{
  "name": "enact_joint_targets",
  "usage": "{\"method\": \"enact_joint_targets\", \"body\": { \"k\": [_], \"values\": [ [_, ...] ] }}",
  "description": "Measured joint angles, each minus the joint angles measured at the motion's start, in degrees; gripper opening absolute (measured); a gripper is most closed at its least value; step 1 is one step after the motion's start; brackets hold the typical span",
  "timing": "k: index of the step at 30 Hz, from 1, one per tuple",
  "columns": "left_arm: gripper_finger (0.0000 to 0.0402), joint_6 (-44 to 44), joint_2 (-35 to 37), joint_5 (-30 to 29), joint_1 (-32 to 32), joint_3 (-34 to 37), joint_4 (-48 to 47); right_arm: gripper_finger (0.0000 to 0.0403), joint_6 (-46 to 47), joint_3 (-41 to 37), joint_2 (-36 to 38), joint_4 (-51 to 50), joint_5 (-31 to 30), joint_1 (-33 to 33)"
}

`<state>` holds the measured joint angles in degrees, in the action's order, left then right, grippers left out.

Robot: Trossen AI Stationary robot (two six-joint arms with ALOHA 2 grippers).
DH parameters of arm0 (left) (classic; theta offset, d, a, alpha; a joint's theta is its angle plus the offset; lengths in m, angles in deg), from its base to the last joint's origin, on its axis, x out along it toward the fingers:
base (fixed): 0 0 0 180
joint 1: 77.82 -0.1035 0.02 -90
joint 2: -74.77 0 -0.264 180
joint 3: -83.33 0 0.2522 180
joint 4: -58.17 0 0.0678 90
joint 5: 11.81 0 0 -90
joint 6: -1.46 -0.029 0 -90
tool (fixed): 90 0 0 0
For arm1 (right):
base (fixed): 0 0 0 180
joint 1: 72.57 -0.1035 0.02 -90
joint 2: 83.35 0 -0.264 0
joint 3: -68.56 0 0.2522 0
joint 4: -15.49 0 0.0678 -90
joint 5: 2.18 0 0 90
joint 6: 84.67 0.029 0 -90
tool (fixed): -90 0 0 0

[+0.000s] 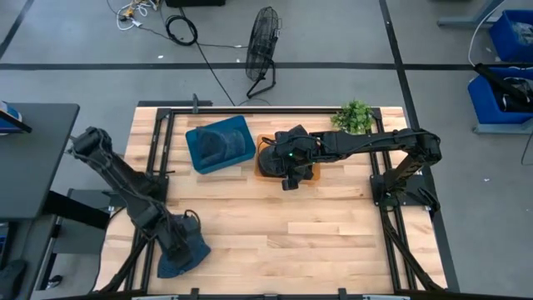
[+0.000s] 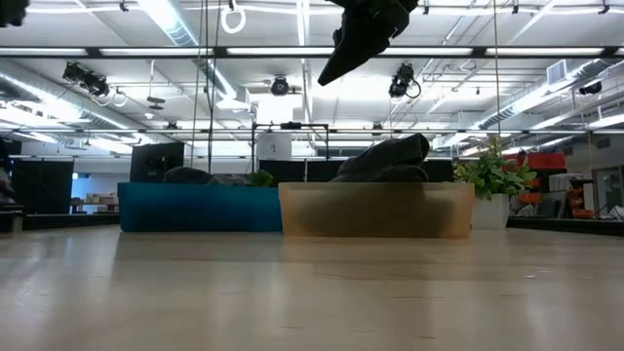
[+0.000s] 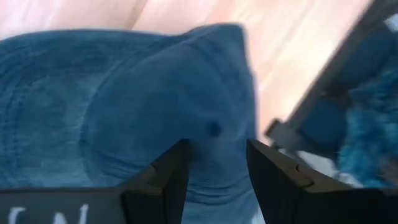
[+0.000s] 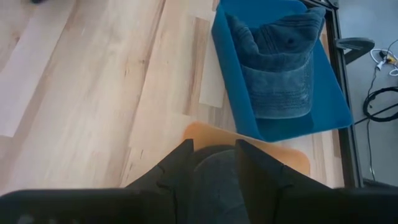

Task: Pick & Place hat
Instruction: Put the blue cap into the blue bin

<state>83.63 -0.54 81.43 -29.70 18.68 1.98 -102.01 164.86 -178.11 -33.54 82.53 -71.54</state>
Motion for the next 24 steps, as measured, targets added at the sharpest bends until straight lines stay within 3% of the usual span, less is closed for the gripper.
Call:
{"method": "enact_joint_targets", "body": {
  "k": [6, 13, 16, 21, 24],
  "values": [
    [0.0163, -0.96, -3.95, -0.04, 1.17, 0.07, -4.72, 0.0121, -0.04, 0.0, 0.0, 0.02, 0.34, 0.01],
    [0.0155, -8.23, -8.52, -0.04, 1.28, 0.07, -4.61, 0.0121, -0.04, 0.0, 0.0, 0.07, 0.33, 0.0],
    [0.0125, -11.35, -9.89, 2.34, 1.26, 0.04, -4.68, 0.0121, -0.04, 0.0, 0.0, 0.07, 0.33, 0.01],
    [0.002, -15.24, -10.93, 5.58, 1.24, 0.04, -4.75, 0.0121, -0.04, 0.0, 0.0, 0.07, 0.33, 0.01],
    [0.0009, -16.86, -10.86, 5.34, 0.97, -0.5, -5.03, 0.0121, -0.04, 0.0, 0.0, 0.07, 0.33, 0.01]
  ]
}}
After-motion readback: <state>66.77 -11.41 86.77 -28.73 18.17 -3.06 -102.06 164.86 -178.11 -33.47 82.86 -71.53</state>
